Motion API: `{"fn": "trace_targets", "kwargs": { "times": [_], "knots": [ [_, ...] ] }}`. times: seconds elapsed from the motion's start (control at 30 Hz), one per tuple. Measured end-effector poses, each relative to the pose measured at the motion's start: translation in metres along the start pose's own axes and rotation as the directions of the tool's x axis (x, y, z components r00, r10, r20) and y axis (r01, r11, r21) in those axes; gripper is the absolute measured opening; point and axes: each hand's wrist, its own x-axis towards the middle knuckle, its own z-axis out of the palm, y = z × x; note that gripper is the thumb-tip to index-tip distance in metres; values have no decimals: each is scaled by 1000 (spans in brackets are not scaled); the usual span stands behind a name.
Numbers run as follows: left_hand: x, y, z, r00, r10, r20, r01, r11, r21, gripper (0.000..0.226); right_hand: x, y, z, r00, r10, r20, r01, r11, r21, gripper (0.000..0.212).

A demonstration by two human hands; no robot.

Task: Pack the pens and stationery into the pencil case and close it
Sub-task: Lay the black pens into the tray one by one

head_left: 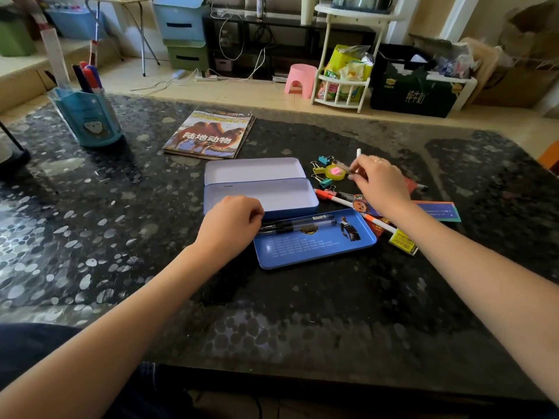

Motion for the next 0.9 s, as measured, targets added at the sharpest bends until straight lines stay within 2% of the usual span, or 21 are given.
{"fn": "trace_targets", "kwargs": {
  "times": [0.07,0.13,0.17,0.2,0.27,0.3,0.33,0.4,0.47,0.57,0.63,0.73,0.83,0.9],
  "knots": [
    [0,3,-2,996,24,-80,-28,998,-48,18,-12,-23,-12,991,-33,-131,65,965,252,12],
    [0,11,-6,994,7,-109,-28,979,-200,22,-27,-49,-22,965,112,-237,35,840,542,15],
    [1,15,-7,997,-2,-81,-20,961,-275,27,-35,-61,-25,951,232,-205,-26,719,694,16],
    [0,19,-8,1000,-9,-30,-2,938,-347,33,-41,-70,-27,938,331,-102,-106,556,824,17],
    [-2,26,-7,995,-28,100,74,863,-500,40,-53,-84,-26,916,371,156,-244,204,948,21],
    [-3,27,-7,988,-41,152,120,817,-564,39,-58,-88,-25,907,350,234,-285,102,953,25],
    [-5,29,-7,982,-54,182,155,781,-606,35,-63,-91,-24,900,334,279,-311,45,949,30],
    [-6,29,-7,977,-63,202,179,757,-628,25,-69,-94,-24,889,324,323,-338,-10,941,41],
    [-5,28,-10,971,-51,233,185,781,-597,17,-72,-92,-24,892,315,323,-343,9,939,48],
    [-3,22,-17,963,-15,268,137,887,-442,15,-76,-84,-24,906,284,314,-363,137,922,40],
    [-2,18,-19,965,4,263,94,929,-359,18,-77,-77,-22,922,211,325,-379,316,870,27],
    [-3,15,-16,961,40,274,19,977,-212,23,-78,-67,-17,953,70,294,-269,641,719,16],
    [-4,14,-10,955,80,287,-43,990,-134,23,-79,-61,-13,973,-2,231,-125,837,532,11],
    [-5,14,-7,949,103,297,-73,991,-110,20,-79,-58,-8,974,-43,221,-57,902,429,9]
  ]
}}
